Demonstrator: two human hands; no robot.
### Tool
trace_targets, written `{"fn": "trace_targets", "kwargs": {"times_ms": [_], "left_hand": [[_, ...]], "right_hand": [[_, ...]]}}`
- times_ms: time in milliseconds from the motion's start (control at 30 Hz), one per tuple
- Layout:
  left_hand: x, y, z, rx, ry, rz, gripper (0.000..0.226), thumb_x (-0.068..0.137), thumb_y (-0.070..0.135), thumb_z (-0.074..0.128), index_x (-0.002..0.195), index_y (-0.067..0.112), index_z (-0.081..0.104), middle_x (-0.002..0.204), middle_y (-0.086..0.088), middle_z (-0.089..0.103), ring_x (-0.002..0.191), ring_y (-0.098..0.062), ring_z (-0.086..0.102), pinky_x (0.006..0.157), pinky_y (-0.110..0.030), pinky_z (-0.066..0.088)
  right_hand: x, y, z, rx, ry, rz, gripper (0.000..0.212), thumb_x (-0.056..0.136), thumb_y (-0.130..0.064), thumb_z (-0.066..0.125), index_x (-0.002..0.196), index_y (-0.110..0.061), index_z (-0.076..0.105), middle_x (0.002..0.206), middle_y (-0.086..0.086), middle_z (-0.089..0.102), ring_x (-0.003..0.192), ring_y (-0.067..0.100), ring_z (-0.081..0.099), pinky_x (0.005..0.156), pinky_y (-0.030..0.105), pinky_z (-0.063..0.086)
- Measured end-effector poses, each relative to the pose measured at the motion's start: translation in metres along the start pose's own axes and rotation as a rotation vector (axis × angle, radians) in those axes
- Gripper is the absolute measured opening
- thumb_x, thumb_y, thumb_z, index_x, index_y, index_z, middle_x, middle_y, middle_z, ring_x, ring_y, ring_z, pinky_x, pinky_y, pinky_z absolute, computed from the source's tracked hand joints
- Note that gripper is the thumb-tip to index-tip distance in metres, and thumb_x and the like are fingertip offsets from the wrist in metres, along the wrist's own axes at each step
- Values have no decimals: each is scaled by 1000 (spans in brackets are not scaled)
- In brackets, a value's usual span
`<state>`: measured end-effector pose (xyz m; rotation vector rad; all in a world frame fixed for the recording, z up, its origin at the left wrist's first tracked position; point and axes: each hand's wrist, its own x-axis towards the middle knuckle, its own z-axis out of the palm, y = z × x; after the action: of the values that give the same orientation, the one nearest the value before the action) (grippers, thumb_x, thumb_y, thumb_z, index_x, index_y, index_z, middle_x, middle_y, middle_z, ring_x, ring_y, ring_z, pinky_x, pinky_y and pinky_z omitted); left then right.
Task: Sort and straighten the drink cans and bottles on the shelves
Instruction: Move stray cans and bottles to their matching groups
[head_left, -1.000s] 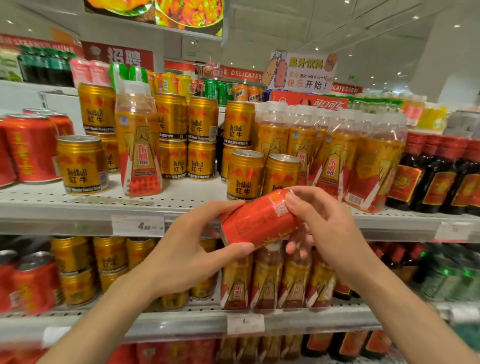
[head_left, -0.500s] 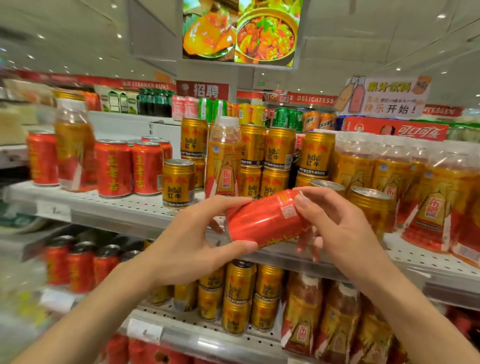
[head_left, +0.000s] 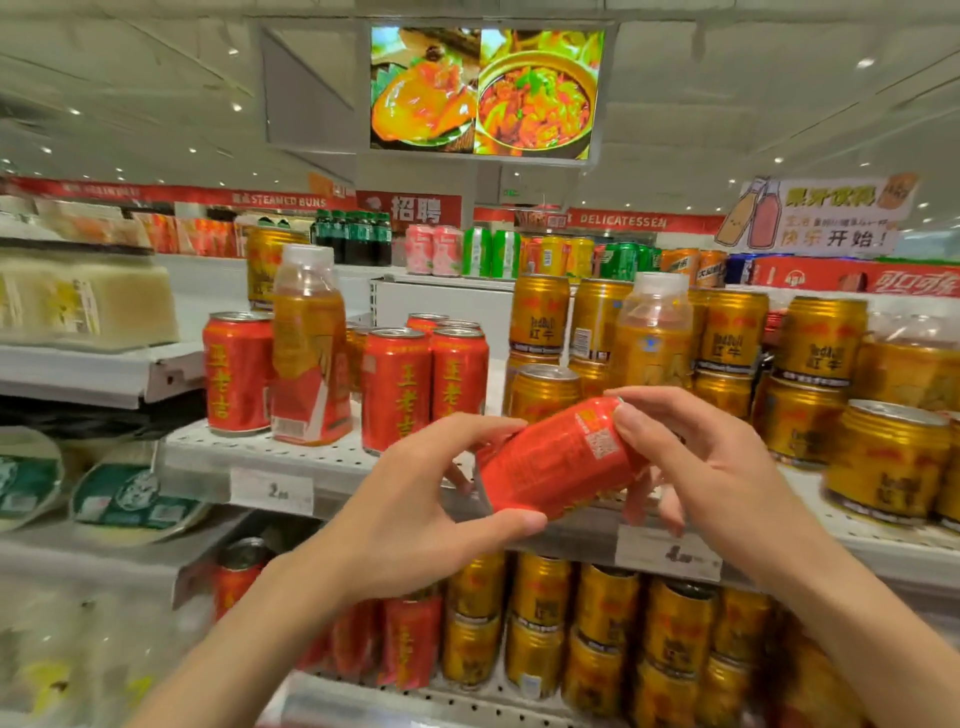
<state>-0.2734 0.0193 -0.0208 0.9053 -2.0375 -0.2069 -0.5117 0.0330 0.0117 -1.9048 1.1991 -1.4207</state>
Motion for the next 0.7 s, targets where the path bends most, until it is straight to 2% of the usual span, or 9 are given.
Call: {"fn": "trace_targets", "kwargs": {"times_ms": [100, 233, 333, 433, 567, 633, 700], "left_hand": [[-11, -28, -40, 2, 24, 18, 61, 76, 51, 79, 131, 38, 55, 119, 26, 61, 113, 0, 59, 86, -20, 49], [-22, -57, -70, -14, 65, 19, 61, 74, 53, 78, 129, 40, 55, 119, 27, 61, 113, 0, 59, 87, -19, 47], [-25, -71, -81, -28, 79, 28, 60, 74, 54, 79, 128, 39, 55, 117, 24, 62, 112, -1, 60, 88, -20, 48], [-26, -82, -91, -6, 79, 52, 60, 75, 54, 78, 128, 38, 54, 118, 24, 61, 111, -1, 60, 87, -23, 49], [-27, -93, -107, 63, 67, 92, 64, 78, 61, 73, 133, 37, 52, 120, 25, 60, 111, 1, 59, 89, -26, 51], [-26, -97, -119, 113, 67, 113, 61, 82, 65, 65, 133, 35, 54, 121, 24, 58, 110, 2, 58, 90, -26, 52], [-23, -102, -133, 159, 126, 107, 55, 85, 65, 58, 128, 31, 58, 116, 22, 58, 107, 1, 58, 89, -24, 51]], "right_hand": [[11, -22, 44, 7, 18, -26, 36, 84, -47, 60, 115, -30, 68, 105, -4, 72, 61, 3, 68, 46, 17, 49], [23, -42, 91, 38, 46, -23, 34, 86, -45, 60, 114, -27, 69, 101, -2, 73, 42, 3, 58, 41, 16, 45], [30, -51, 114, -1, 5, -2, 38, 80, -55, 63, 113, -35, 65, 105, -6, 72, 47, 1, 60, 42, 18, 45], [38, -55, 126, -85, -18, 13, 41, 81, -53, 68, 116, -34, 61, 111, -12, 67, 50, -2, 63, 43, 17, 46], [51, -62, 136, -158, 1, -32, 46, 77, -56, 68, 114, -30, 65, 113, -4, 70, 47, -3, 60, 44, 16, 45], [58, -65, 140, -188, 5, -49, 47, 74, -59, 68, 112, -33, 65, 112, -6, 70, 56, -2, 63, 46, 14, 45], [64, -66, 140, -256, -3, -63, 52, 70, -64, 67, 115, -36, 65, 113, -11, 68, 83, 2, 68, 54, 14, 50]]}}
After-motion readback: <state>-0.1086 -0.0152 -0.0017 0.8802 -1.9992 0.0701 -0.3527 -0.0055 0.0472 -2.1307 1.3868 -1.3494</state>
